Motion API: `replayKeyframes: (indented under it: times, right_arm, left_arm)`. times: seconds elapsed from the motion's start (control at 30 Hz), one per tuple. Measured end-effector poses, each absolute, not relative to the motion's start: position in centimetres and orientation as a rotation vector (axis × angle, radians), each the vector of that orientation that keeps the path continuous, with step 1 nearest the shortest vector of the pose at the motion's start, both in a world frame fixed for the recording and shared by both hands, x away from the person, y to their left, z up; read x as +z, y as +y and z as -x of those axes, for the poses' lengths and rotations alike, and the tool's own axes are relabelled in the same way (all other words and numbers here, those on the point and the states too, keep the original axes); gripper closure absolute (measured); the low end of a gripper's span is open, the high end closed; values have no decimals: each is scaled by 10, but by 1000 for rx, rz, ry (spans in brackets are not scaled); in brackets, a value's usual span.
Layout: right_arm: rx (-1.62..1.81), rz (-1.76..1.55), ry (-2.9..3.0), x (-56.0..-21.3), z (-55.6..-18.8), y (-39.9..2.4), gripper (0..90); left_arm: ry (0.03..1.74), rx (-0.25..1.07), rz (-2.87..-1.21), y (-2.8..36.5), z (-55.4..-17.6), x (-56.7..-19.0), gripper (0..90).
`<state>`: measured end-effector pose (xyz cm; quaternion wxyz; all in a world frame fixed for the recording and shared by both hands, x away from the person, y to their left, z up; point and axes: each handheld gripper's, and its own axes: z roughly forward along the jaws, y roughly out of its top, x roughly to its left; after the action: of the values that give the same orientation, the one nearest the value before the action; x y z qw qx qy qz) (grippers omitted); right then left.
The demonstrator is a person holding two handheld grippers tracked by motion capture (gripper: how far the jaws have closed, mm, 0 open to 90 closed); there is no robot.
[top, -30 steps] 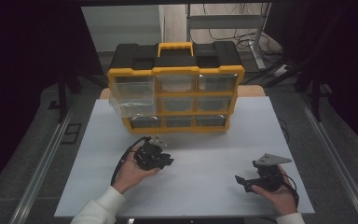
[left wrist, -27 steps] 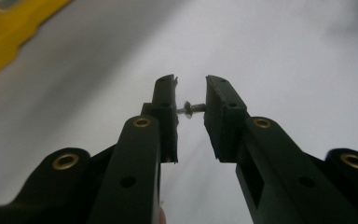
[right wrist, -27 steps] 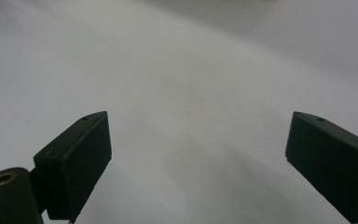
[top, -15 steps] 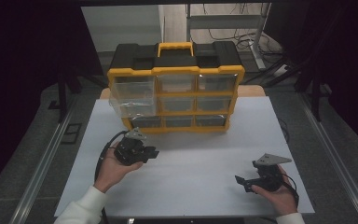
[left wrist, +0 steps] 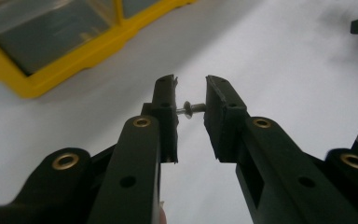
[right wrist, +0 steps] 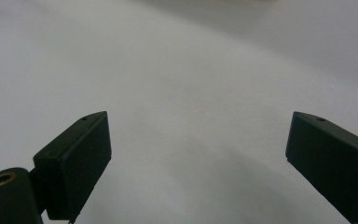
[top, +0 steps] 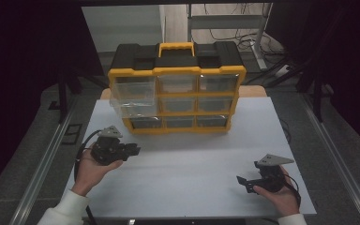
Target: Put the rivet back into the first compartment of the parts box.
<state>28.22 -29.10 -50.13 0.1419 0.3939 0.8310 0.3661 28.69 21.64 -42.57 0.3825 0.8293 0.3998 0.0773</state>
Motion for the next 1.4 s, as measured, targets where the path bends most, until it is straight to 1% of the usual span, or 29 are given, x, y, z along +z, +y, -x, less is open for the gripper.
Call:
replayKeyframes:
  times: [0.2,0.43,0.7,0.93,1.07,1.23,1.4]
  right_arm:
    - [1059,-1137,2396,-501,-282,-291,70]
    - [1059,-1137,2395,-501,-283,-291,70]
    - [1058,-1136,2396,-501,-283,-291,69]
    - [1058,-1141,2394,-501,-283,-292,69]
    - [1056,-1138,2397,-501,-283,-291,70]
    - [1057,-1142,2398,-501,-283,-291,69]
    - [1063,-1143,2393,-500,-284,-292,69]
  left_arm:
    - [1064,226,-2063,243,-283,-413,751]
    - [1098,268,-1991,272,-283,-387,751]
    - [1118,292,-1939,289,-291,-356,750]
    - [1124,330,-1936,294,-300,-330,751]
    - [1116,351,-1914,294,-305,-306,750]
    - [1086,374,-1907,283,-313,-281,751]
    - [1066,369,-1919,263,-326,-271,750]
